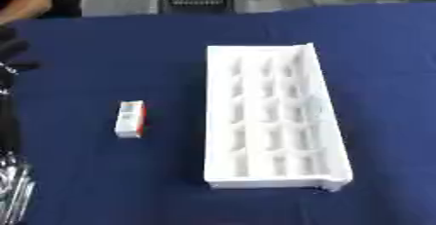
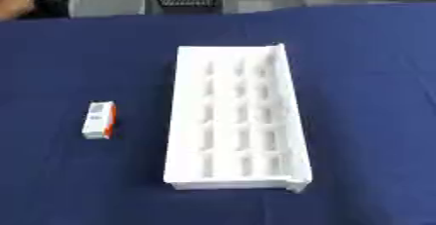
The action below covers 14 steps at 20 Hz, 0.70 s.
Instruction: Pick up objects on the table and place them in the box.
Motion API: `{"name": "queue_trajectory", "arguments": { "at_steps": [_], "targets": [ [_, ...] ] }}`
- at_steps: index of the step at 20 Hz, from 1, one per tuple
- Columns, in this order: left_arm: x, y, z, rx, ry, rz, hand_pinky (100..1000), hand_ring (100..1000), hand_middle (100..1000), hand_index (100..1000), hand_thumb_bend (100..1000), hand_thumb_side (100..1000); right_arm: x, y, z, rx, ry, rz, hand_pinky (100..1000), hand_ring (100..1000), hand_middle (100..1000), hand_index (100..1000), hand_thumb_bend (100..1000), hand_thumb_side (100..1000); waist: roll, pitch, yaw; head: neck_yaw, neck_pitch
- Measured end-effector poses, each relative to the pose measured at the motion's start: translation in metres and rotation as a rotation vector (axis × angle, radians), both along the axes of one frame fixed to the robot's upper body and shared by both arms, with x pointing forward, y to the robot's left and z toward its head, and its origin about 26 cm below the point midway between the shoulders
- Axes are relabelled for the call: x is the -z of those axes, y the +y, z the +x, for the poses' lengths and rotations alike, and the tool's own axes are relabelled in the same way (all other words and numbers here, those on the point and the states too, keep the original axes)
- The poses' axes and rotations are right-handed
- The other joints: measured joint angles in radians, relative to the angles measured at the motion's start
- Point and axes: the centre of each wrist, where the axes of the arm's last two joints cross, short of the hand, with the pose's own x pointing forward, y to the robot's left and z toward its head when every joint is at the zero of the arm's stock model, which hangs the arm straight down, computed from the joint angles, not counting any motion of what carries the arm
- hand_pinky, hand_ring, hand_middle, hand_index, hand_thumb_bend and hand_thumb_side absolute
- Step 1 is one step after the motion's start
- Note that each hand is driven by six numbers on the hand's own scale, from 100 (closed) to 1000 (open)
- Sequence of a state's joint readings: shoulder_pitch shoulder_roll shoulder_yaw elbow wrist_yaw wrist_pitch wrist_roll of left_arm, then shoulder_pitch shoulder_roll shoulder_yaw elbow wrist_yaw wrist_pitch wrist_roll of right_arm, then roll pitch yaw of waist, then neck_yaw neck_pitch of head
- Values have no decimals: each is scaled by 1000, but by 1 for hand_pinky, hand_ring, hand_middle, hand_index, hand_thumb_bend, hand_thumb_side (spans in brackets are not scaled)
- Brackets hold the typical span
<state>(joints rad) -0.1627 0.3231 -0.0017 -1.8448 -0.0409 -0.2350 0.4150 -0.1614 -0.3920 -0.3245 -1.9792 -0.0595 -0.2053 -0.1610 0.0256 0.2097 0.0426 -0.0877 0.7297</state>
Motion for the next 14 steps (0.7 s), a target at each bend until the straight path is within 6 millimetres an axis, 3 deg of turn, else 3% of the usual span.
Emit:
{"name": "queue_trajectory", "arguments": {
  "at_steps": [6, 14],
  "targets": [
    [4, -2, 1, -1, 8, -16, 636, 777, 775, 848, 895, 1000, 2, 3, 1, -9, 13, 9, 600, 659, 698, 800, 100, 951, 6, 28, 3, 0, 9],
    [7, -4, 2, 1, 16, -32, 637, 777, 774, 845, 886, 1000, 2, 6, 2, -27, 23, 6, 600, 660, 699, 801, 100, 952, 6, 32, 10, 4, 10]
  ]
}}
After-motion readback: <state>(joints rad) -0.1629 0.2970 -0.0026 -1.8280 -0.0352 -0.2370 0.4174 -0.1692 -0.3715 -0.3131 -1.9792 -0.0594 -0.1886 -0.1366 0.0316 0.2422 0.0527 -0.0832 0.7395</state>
